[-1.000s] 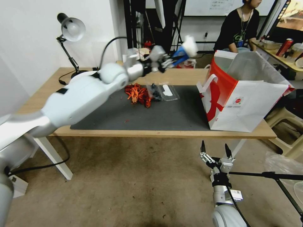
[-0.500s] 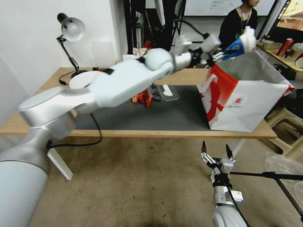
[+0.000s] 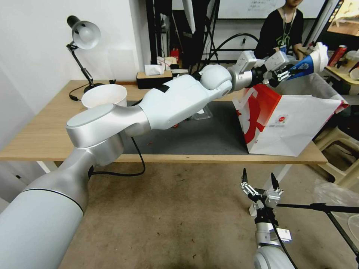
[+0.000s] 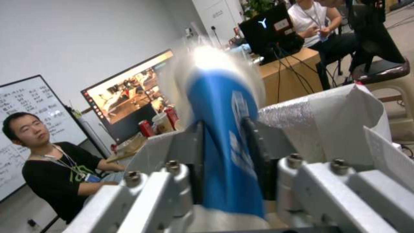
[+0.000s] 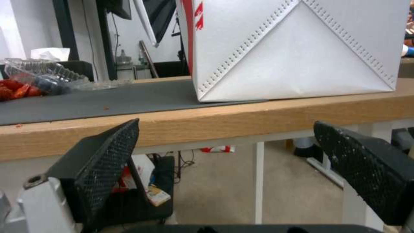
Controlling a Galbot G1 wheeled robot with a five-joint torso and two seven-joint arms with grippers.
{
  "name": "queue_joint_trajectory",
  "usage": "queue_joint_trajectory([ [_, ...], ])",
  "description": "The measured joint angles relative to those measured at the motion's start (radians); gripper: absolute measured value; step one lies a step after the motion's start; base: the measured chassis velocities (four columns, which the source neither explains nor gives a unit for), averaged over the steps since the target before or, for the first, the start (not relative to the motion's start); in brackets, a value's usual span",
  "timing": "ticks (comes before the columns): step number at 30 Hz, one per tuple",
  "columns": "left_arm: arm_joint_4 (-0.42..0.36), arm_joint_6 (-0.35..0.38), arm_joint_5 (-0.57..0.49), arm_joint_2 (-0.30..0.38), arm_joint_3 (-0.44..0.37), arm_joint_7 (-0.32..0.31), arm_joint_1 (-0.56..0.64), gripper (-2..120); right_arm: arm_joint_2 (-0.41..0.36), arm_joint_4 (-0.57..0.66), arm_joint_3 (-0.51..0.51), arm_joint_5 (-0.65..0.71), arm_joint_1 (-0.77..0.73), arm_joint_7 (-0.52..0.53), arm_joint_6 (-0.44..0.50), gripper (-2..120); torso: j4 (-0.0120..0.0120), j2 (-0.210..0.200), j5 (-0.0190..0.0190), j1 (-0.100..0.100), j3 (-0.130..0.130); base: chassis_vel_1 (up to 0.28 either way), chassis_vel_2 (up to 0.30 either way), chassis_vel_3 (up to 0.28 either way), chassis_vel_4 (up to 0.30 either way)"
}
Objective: Pick up the trash from the table and place it into the takeout bag.
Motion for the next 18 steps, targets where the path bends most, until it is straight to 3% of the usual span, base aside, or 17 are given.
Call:
queue_joint_trajectory([
  [2,-0.019,0.001,-0.004,0.013,0.0,-0.011,0.002,36,0.004,0.0,-0.001,0.0,0.0,0.0,0.001,100,-0.0002,0.0,0.0,0.0,0.0,0.0,0.0,0.0,0.0],
  [8,-0.051,0.004,-0.02,0.047,-0.017,-0.031,0.002,55,0.004,0.001,-0.001,-0.001,0.001,0.001,0.001,100,-0.0003,0.0,0.0,0.0,0.0,0.0,0.0,0.0,0.0],
  [10,-0.083,0.014,-0.038,0.086,-0.041,-0.049,0.008,69,0.002,0.002,-0.001,-0.001,0.002,0.001,0.001,100,-0.0003,0.0,-0.0001,0.0,0.0,0.0,0.0,0.0,0.0],
  [18,-0.139,0.025,-0.064,0.198,-0.099,-0.086,0.049,92,0.002,0.004,-0.002,-0.002,0.006,0.001,-0.005,100,0.0,0.0,-0.0003,0.0,0.0,0.0,0.0,0.0,0.0],
])
